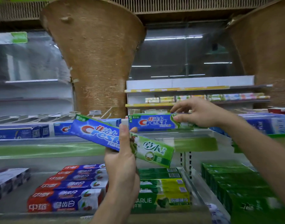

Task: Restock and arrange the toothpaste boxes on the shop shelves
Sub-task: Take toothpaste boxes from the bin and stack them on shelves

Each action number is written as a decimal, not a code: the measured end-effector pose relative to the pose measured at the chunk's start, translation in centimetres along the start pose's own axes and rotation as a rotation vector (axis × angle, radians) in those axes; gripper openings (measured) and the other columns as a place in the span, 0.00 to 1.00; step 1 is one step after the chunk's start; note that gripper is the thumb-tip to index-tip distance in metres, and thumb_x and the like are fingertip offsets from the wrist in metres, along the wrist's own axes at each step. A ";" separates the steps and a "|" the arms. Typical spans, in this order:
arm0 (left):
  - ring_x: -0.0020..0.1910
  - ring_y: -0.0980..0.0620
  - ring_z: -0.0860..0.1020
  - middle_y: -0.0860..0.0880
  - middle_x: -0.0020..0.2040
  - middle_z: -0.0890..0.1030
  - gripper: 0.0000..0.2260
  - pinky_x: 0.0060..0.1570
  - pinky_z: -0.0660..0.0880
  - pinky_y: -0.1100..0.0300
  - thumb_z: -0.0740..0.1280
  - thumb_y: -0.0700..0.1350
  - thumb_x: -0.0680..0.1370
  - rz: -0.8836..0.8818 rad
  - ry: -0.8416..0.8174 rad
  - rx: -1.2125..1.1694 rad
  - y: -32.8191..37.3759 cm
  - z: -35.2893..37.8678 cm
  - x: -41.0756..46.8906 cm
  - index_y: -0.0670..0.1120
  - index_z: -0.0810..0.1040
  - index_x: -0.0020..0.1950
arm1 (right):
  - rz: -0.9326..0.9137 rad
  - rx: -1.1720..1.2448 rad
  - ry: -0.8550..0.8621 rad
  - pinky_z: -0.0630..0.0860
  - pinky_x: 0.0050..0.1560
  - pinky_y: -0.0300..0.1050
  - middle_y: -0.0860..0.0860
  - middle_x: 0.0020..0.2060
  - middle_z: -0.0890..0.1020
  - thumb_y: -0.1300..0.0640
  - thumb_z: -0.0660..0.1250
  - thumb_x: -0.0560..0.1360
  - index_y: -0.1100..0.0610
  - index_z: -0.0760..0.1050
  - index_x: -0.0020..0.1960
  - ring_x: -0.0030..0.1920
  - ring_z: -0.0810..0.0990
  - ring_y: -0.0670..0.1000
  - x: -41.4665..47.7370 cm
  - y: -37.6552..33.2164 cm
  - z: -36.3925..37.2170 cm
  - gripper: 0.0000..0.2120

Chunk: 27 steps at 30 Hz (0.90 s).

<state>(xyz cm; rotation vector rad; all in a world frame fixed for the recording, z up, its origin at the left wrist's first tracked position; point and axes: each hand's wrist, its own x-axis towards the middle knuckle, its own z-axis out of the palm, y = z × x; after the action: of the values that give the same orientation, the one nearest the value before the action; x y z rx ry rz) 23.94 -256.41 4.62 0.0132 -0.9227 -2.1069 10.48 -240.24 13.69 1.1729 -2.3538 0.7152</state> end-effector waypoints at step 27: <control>0.39 0.50 0.82 0.45 0.43 0.82 0.21 0.38 0.81 0.57 0.72 0.48 0.71 -0.184 -0.236 -0.089 -0.7 6.4 2.5 0.38 0.73 0.57 | -0.130 0.217 0.034 0.80 0.47 0.38 0.52 0.46 0.85 0.48 0.72 0.68 0.50 0.79 0.57 0.46 0.84 0.47 -2.4 -3.9 -1.2 0.18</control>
<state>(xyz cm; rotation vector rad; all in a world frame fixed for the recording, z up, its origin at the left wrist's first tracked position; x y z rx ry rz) 19.82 -253.98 9.59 -0.2077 -0.9962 -2.3553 15.14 -240.06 14.29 1.3782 -2.1901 0.9545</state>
